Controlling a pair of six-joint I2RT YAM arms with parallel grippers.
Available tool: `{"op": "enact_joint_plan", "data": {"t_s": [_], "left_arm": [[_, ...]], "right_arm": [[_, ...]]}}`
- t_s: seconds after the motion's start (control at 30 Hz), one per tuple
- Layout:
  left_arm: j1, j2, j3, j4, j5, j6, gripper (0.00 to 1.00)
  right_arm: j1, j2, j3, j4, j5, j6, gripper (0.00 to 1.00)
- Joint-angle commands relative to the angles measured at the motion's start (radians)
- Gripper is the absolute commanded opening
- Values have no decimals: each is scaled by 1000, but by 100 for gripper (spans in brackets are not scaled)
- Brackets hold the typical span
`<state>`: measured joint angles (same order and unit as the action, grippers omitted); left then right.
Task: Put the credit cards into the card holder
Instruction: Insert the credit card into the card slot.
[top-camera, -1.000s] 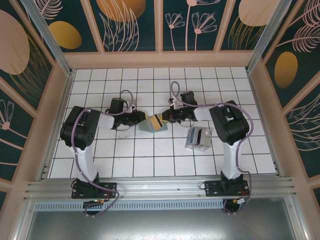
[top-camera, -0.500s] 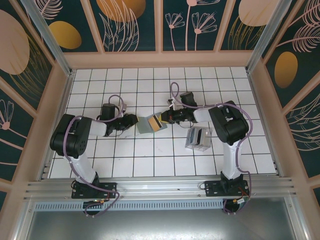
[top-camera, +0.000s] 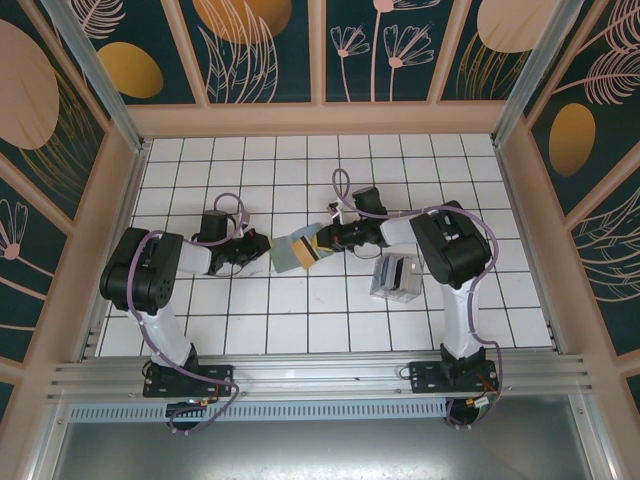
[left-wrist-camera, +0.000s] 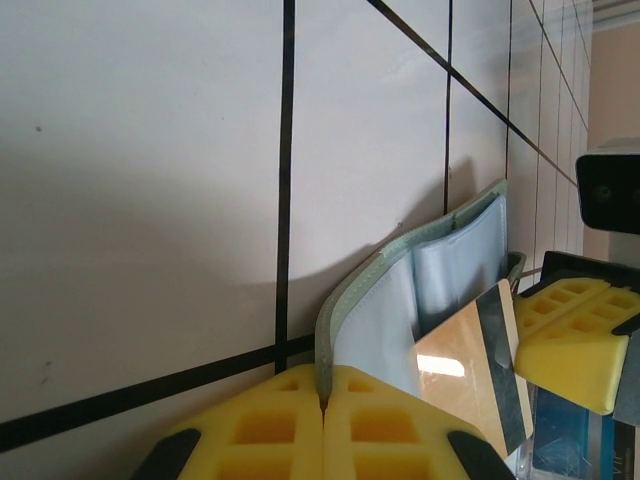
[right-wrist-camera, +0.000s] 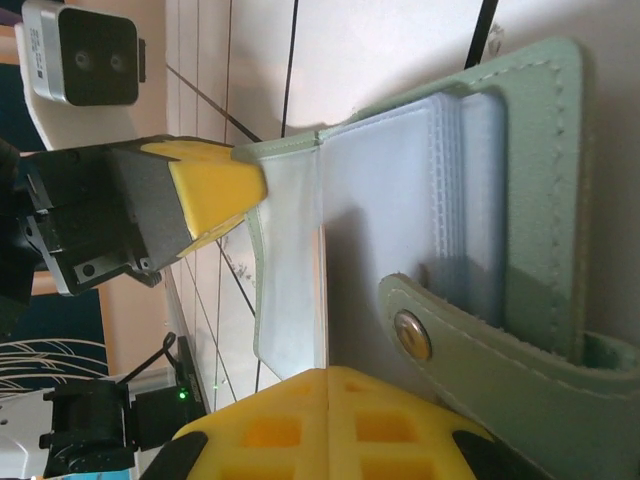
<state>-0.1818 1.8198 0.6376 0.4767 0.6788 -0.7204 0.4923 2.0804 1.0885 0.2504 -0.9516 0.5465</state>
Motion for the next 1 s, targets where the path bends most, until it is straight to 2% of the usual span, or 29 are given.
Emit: {"op": "enact_joint_plan", "data": {"t_s": [0.0,0.6,0.97], "left_arm": [[-5,60,14,-131,-36,43,0],[-5,67,20,-168,-71,82,0],[-5,70,8,-141,-70,61,0]], "right_arm": [[6,25,40,-48,0,-66,0],[2,102,149,-71,7,-80,0],[47,83,68,118,48,40,0]]}}
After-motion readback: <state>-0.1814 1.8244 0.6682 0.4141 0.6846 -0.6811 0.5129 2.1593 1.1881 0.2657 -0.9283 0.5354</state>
